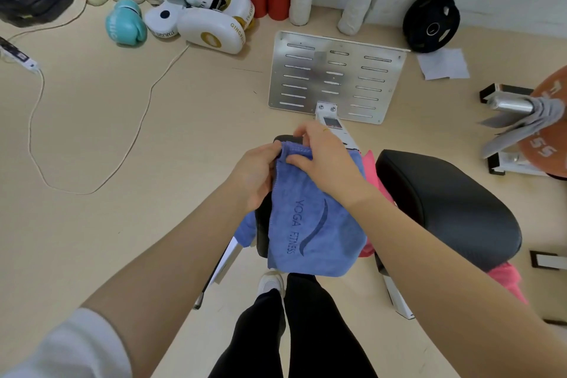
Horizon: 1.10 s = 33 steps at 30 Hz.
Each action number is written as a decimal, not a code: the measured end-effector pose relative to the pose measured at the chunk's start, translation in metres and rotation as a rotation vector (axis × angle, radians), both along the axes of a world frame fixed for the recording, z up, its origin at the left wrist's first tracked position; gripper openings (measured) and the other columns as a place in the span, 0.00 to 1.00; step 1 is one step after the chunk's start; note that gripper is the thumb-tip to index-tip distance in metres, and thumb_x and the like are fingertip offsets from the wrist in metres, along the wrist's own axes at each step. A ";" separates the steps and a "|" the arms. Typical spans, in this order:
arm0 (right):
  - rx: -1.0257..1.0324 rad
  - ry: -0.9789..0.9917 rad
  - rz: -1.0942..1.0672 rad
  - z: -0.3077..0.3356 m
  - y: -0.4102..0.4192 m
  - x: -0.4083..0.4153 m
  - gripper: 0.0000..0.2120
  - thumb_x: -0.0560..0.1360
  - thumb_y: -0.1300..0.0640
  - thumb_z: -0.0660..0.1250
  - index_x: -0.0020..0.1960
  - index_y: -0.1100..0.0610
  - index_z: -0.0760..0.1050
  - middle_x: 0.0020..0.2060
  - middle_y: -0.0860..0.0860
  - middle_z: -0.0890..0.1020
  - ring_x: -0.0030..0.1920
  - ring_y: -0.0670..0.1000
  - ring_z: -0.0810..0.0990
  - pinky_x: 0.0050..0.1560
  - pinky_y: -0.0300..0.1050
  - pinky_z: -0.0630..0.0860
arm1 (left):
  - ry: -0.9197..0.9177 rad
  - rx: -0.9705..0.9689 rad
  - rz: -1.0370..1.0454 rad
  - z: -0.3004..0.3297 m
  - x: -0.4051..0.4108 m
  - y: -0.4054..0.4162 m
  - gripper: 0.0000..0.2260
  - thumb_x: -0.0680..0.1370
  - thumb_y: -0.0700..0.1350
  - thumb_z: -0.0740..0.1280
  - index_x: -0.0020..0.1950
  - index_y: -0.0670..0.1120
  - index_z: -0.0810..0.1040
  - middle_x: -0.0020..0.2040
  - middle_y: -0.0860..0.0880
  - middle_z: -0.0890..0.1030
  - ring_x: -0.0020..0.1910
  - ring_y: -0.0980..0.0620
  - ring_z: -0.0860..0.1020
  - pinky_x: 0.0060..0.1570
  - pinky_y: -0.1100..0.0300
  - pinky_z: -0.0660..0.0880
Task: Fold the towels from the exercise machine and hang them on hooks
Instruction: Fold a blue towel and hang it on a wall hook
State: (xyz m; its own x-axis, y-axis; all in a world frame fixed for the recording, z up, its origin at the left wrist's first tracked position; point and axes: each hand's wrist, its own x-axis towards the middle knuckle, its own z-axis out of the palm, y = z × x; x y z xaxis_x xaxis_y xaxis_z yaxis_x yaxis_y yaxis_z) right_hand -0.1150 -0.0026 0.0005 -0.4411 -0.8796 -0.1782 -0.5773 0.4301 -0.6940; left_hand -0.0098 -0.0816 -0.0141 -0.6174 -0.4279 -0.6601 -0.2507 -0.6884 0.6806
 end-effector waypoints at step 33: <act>0.482 -0.205 0.093 0.006 0.029 -0.100 0.17 0.63 0.45 0.69 0.42 0.58 0.79 0.34 0.48 0.76 0.39 0.50 0.73 0.45 0.47 0.67 | -0.179 -0.356 0.017 0.002 -0.011 -0.009 0.08 0.79 0.41 0.62 0.41 0.44 0.78 0.36 0.47 0.77 0.33 0.52 0.74 0.33 0.63 0.74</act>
